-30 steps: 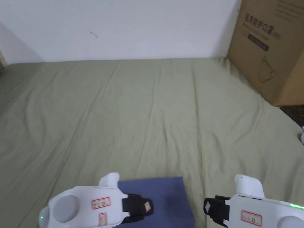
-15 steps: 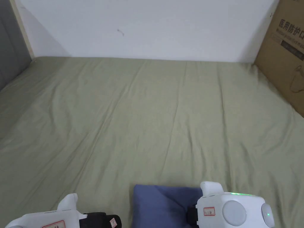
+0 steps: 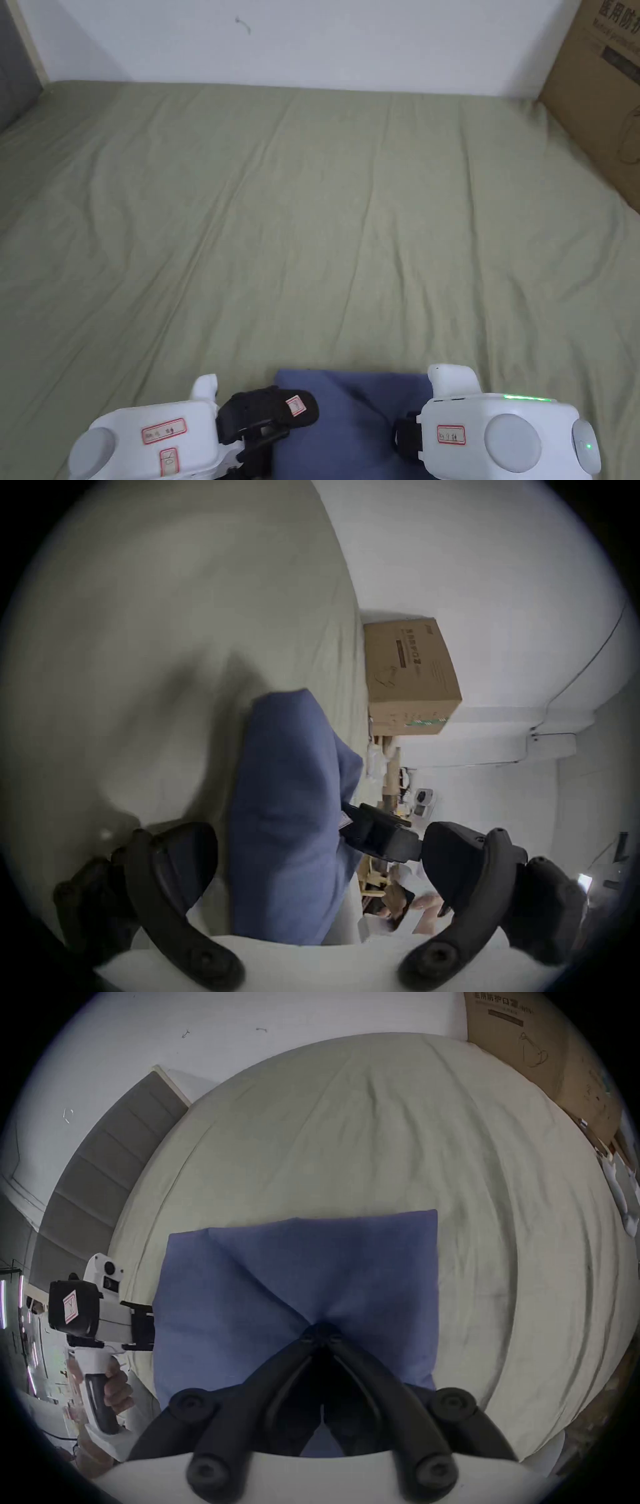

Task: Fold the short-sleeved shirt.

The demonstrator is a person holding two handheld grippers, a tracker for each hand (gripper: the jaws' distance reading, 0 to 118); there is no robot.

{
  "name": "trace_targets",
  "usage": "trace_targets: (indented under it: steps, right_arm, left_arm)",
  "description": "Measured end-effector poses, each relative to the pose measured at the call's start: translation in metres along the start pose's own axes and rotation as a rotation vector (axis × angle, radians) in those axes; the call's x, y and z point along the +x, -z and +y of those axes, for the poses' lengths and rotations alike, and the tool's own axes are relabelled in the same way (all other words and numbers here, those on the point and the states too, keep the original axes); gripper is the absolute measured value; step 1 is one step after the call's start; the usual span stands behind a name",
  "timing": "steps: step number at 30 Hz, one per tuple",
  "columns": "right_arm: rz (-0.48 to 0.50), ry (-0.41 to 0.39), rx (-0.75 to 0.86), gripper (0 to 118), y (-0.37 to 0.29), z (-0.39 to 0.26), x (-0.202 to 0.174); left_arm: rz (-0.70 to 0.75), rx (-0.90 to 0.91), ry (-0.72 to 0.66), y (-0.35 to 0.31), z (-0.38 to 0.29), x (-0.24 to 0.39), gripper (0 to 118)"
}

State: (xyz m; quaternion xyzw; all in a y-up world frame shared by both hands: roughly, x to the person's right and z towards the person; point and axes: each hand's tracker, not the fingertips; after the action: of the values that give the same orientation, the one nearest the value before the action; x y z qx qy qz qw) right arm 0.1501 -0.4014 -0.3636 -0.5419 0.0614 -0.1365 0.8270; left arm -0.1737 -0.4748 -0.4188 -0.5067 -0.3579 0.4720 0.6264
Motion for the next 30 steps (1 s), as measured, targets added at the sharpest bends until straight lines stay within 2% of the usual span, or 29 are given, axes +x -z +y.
trace_targets:
  steps: [4, 5, 6, 7, 8, 10, 13, 16, 21, 25, 30]
  right_arm:
    - [0.009, 0.020, 0.003, 0, 0.000, -0.001, 0.002]
    - [0.009, 0.024, 0.003, 0, -0.001, -0.001, 0.002]
    - [0.010, 0.028, 0.004, 0, -0.001, -0.001, 0.003]
    - [0.008, 0.038, 0.005, 0, -0.003, -0.001, 0.002]
    - [0.031, 0.061, 0.000, 0, -0.004, -0.001, 0.001]
    - [0.017, 0.065, 0.002, 0, -0.009, 0.001, -0.003]
    - [0.004, 0.051, 0.038, 0, -0.017, 0.004, -0.007]
    - [-0.011, 0.012, 0.069, 0, -0.031, 0.011, -0.023]
    - [-0.022, -0.018, 0.089, 0, -0.029, 0.015, -0.038]
    - [-0.026, -0.011, 0.080, 0, -0.020, 0.019, -0.042]
    - [-0.052, -0.016, 0.065, 0, -0.021, 0.017, -0.039]
  left_arm:
    - [-0.004, -0.054, 0.036, 0.031, -0.001, 0.007, 114]
    - [0.089, -0.041, 0.072, 0.034, 0.000, 0.010, 107]
    - [0.202, -0.013, 0.092, 0.033, 0.000, 0.013, 85]
    - [0.323, -0.015, 0.126, 0.035, 0.002, 0.012, 33]
    - [0.242, -0.041, 0.098, 0.041, -0.002, 0.008, 30]
    - [0.152, -0.054, 0.056, 0.030, 0.004, 0.004, 30]
    - [0.274, -0.071, 0.197, 0.019, 0.007, 0.019, 30]
    - [0.278, -0.066, 0.183, -0.011, 0.026, 0.017, 30]
    - [0.483, -0.025, 0.262, -0.089, 0.061, 0.024, 30]
    - [0.778, 0.016, 0.310, -0.164, 0.092, 0.038, 30]
    - [1.329, 0.055, 0.427, -0.233, 0.130, 0.057, 31]
